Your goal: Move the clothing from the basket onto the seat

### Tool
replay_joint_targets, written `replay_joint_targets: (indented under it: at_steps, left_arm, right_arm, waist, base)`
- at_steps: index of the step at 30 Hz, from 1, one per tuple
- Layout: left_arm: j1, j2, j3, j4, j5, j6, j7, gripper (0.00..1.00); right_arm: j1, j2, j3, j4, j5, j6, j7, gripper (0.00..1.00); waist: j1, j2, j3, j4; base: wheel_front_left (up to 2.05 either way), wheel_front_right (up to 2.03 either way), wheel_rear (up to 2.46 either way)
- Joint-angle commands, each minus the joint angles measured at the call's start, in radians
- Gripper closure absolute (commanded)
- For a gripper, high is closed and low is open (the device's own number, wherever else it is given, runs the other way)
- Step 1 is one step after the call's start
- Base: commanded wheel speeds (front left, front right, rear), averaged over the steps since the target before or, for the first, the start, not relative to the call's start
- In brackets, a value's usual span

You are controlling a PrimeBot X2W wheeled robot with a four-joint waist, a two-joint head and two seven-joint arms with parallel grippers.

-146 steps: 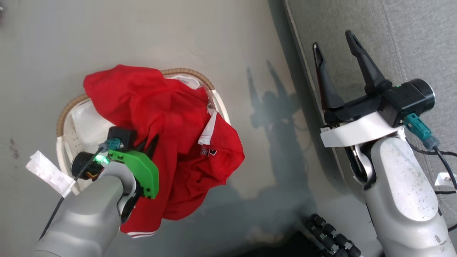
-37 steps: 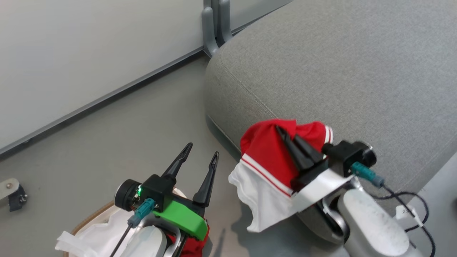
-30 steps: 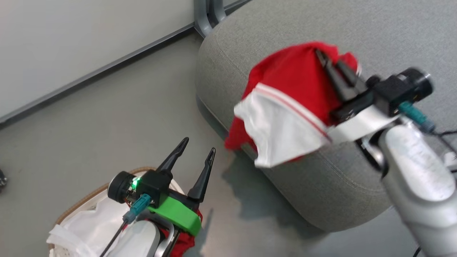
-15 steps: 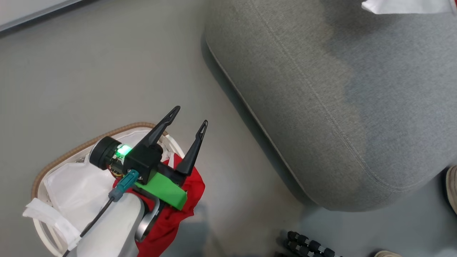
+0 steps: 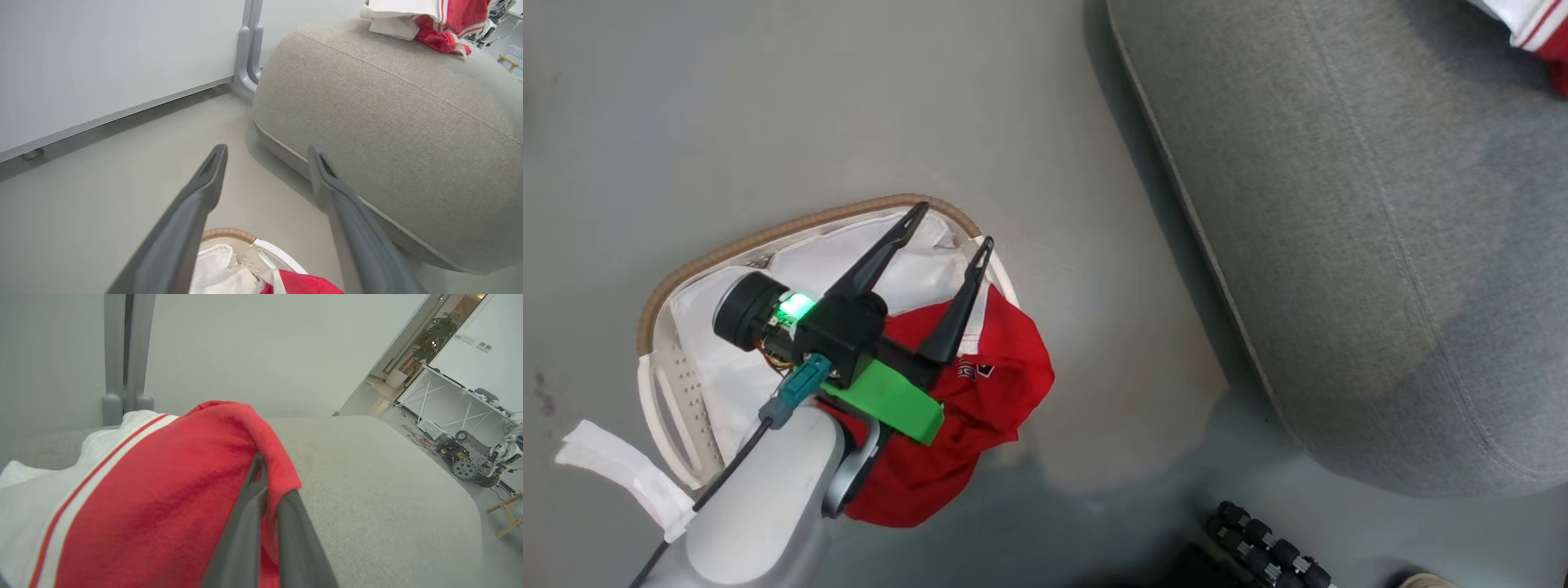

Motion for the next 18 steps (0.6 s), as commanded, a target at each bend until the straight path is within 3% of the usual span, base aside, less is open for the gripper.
replay_joint_targets:
  at_steps: [1,5,6,7,13,18]
  left_arm:
    - [-0.02,0.005,0.013,0.003,-0.006,-0.002,0.0,0.0]
    - [-0.009,0.01,0.032,0.014,-0.007,-0.002,0.0,0.0]
    - [-0.005,0.009,0.036,0.017,-0.008,-0.002,0.0,0.0]
    - [0.002,0.006,0.041,0.021,-0.007,-0.002,0.0,0.0]
    - [0.042,-0.027,0.067,0.052,-0.006,-0.002,0.0,0.0]
    - [0.091,-0.057,0.104,0.077,0.004,-0.002,0.0,0.0]
  right_arm:
    - [0.038,0.003,-0.046,0.019,-0.013,-0.001,-0.002,1.0]
    - [0.107,0.026,-0.143,0.047,-0.048,-0.001,-0.002,1.0]
    - [0.12,0.033,-0.158,0.045,-0.052,-0.001,-0.002,0.79]
    - [0.134,0.044,-0.172,0.038,-0.057,-0.001,-0.002,0.0]
    - [0.257,0.097,-0.195,-0.019,-0.07,-0.001,-0.002,0.0]
    - [0.355,0.118,-0.152,-0.078,-0.062,-0.001,-0.002,0.0]
  waist:
    - [-0.0001,-0.0001,0.032,0.046]
    - [-0.0001,-0.0001,0.009,0.045]
    - [-0.0001,-0.0001,0.002,0.044]
    - [-0.0001,-0.0001,-0.01,0.042]
    - [-0.0001,-0.0001,-0.098,0.039]
    - [-0.0001,-0.0001,-0.182,0.042]
  base:
    - [0.0,0.0,0.0]
    - [0.0,0.0,0.0]
    - [0.0,0.0,0.0]
    - [0.0,0.0,0.0]
    - [0.0,0.0,0.0]
    - [0.0,0.0,0.0]
